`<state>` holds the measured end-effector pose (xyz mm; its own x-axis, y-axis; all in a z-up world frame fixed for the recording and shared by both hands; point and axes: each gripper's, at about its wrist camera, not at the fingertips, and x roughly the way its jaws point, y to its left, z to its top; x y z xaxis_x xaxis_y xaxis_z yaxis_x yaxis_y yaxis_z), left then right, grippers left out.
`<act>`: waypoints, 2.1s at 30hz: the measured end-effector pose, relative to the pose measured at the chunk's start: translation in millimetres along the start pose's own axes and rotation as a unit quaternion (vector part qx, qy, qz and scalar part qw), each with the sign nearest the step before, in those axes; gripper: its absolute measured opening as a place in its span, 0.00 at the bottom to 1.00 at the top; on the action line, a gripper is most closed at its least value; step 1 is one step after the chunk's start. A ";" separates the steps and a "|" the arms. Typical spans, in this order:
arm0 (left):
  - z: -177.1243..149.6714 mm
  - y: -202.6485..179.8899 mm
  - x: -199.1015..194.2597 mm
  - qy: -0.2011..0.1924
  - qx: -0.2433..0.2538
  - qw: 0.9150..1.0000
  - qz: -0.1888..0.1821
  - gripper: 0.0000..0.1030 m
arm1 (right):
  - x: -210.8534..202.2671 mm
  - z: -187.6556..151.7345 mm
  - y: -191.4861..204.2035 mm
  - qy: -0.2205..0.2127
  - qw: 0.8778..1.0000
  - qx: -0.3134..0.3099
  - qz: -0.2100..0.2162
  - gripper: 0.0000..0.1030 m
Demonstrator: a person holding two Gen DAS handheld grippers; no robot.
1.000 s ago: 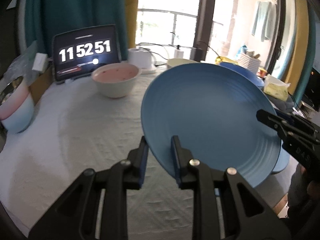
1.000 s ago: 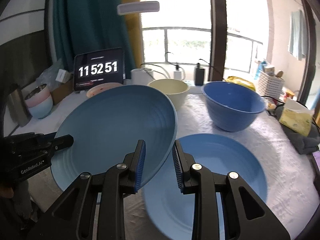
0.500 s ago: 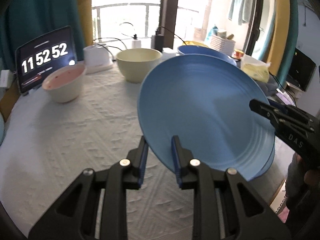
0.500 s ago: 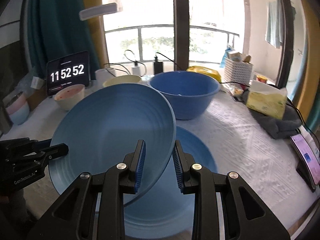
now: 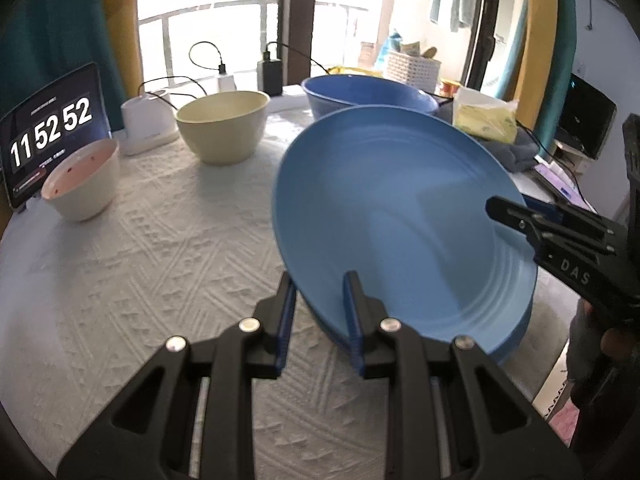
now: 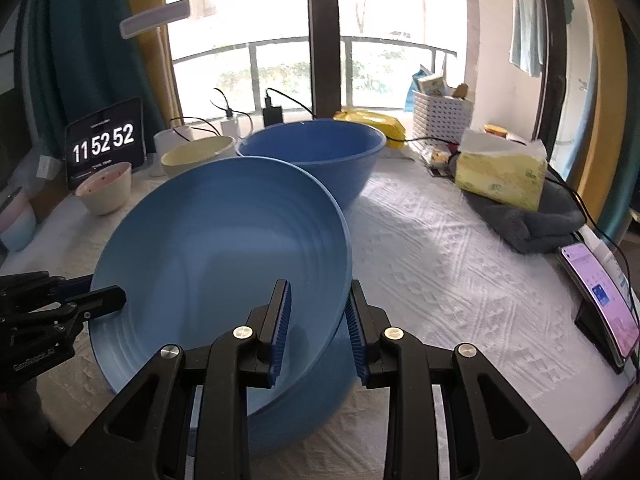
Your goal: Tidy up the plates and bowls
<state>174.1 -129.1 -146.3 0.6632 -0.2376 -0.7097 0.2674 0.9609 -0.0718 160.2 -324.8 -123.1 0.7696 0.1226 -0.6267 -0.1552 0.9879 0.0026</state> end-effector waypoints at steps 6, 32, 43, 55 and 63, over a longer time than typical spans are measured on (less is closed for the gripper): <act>0.5 -4.6 7.1 0.013 0.010 1.000 0.009 0.24 | 5.5 -3.3 -4.5 0.014 1.000 0.008 0.002 0.29; 52.2 9.4 2.9 -0.018 -0.027 0.999 0.016 0.44 | 17.1 37.0 -39.8 0.004 1.000 0.006 0.010 0.47; 83.3 6.9 25.6 -0.009 -0.038 0.999 0.008 0.44 | 41.1 59.3 -58.5 0.018 1.000 0.008 0.017 0.48; 134.1 -4.9 51.5 -0.029 -0.036 0.999 -0.017 0.44 | 66.6 103.4 -65.3 -0.003 0.999 0.013 0.034 0.48; 151.8 -2.8 86.4 -0.010 -0.068 0.997 -0.026 0.44 | 99.5 119.9 -69.4 0.007 0.998 0.036 0.054 0.48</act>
<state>336.7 -173.9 -101.0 0.6647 -0.2898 -0.6887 0.2056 0.9571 -0.2042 321.8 -369.7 -92.2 0.7415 0.2280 -0.6310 -0.1912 0.9733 0.1270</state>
